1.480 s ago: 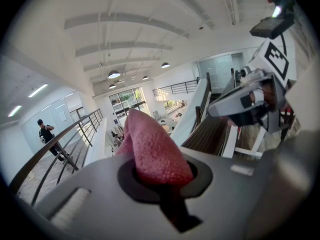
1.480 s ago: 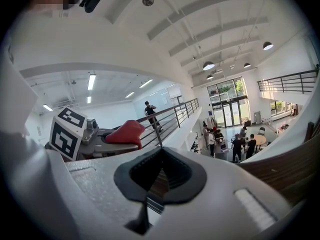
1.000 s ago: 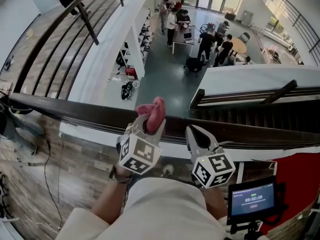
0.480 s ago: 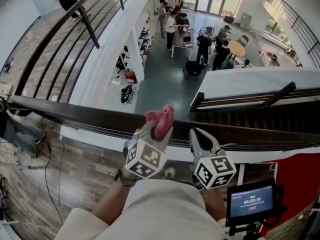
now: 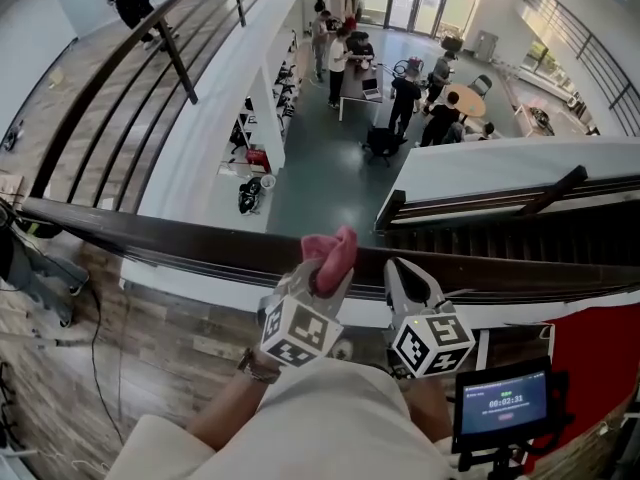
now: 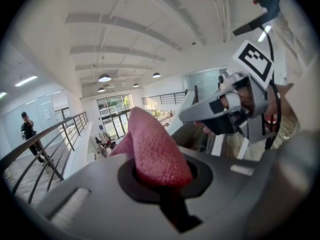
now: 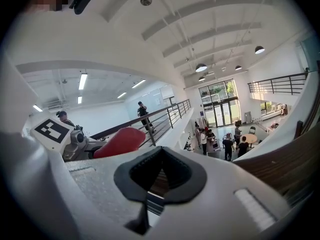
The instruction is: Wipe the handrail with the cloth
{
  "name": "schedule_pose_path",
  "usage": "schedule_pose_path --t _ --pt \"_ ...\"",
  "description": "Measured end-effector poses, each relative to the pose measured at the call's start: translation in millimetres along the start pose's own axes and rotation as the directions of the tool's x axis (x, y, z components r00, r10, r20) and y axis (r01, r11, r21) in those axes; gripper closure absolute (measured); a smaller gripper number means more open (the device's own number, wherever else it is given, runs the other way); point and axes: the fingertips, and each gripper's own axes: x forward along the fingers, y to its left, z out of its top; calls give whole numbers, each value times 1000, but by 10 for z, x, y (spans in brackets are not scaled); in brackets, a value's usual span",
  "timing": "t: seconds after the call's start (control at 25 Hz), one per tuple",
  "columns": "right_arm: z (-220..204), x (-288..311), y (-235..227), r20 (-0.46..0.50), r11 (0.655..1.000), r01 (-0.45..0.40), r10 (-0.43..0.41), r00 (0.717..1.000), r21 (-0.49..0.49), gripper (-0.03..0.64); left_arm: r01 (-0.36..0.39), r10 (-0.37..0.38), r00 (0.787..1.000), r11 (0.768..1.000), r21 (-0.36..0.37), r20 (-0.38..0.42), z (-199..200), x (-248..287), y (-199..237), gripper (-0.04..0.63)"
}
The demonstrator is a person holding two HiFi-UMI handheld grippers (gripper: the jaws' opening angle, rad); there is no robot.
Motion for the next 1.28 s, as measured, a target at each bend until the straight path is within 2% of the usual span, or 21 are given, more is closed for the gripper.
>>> schedule_pose_path --t 0.4,0.88,1.28 --pt "60 18 -13 1 1000 30 -30 1000 6 614 -18 17 997 1000 17 72 19 -35 23 563" --pt "61 54 64 -5 1000 13 -13 1000 3 614 -51 50 995 999 6 87 -13 -111 162 561" --pt "77 104 136 -8 1000 20 -20 1000 -7 614 -38 38 995 999 -2 96 -45 -176 238 561"
